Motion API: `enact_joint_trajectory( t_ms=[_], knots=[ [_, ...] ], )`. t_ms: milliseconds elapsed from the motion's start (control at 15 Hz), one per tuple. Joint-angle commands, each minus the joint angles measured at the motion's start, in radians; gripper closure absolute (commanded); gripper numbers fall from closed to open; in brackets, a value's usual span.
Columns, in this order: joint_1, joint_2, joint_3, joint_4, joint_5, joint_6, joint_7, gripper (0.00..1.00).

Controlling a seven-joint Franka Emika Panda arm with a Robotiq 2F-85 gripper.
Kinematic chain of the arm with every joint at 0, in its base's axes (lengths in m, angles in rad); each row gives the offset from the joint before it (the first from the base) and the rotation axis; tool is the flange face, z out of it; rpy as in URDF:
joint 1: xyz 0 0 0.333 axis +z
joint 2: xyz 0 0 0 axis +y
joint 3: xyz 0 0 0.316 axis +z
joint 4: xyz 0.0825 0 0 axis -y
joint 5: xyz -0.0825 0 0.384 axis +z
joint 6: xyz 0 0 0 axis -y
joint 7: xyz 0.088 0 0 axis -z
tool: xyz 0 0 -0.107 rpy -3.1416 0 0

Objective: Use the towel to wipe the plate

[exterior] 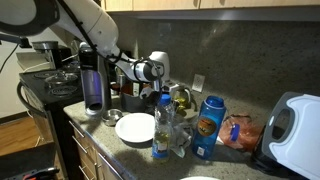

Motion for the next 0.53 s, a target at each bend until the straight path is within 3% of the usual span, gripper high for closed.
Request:
enact_joint_trajectory(
  t_ms=[0,200,267,333,467],
  knots=[
    [0.0,0.024,-0.019,0.03,-0.007,0.001,0.042,0.0],
    [0.004,0.042,-0.03,0.049,-0.011,-0.015,0.065,0.0],
    [0.004,0.047,-0.032,0.055,-0.011,-0.019,0.072,0.25],
    [0.006,0.053,-0.035,0.059,-0.013,-0.024,0.08,0.26],
    [0.01,0.063,-0.041,0.068,-0.017,-0.028,0.094,0.41]
  ],
)
